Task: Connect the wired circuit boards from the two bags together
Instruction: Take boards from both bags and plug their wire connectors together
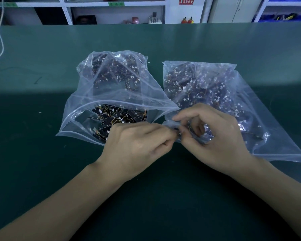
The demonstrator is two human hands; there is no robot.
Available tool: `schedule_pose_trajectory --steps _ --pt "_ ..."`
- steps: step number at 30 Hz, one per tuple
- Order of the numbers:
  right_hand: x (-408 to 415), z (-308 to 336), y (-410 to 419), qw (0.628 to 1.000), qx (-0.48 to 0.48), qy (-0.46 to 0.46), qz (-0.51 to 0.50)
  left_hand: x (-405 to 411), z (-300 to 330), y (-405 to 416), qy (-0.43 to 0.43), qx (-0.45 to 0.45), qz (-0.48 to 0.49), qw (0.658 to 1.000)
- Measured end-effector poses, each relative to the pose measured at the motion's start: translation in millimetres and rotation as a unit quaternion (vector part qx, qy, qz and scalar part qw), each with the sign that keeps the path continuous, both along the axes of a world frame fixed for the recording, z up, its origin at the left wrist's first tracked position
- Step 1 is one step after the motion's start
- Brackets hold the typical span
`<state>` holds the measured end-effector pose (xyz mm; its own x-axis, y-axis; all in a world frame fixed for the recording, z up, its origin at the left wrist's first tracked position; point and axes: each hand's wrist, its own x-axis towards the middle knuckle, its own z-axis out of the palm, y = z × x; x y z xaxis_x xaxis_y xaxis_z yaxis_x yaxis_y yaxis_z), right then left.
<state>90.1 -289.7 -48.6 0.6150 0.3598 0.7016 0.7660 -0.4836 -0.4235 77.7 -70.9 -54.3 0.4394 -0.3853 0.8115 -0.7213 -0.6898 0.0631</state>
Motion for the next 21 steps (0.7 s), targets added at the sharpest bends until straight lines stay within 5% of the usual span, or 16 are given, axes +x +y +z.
schedule_pose_trajectory --steps 12,21 --pt "-0.7 -3.0 2.9 1.0 -0.008 0.024 0.002 -11.6 1.3 -12.6 0.047 0.213 0.04 0.975" --pt "-0.3 -3.9 2.9 0.999 -0.004 0.032 -0.003 -11.9 4.7 -12.1 0.084 0.193 0.007 0.978"
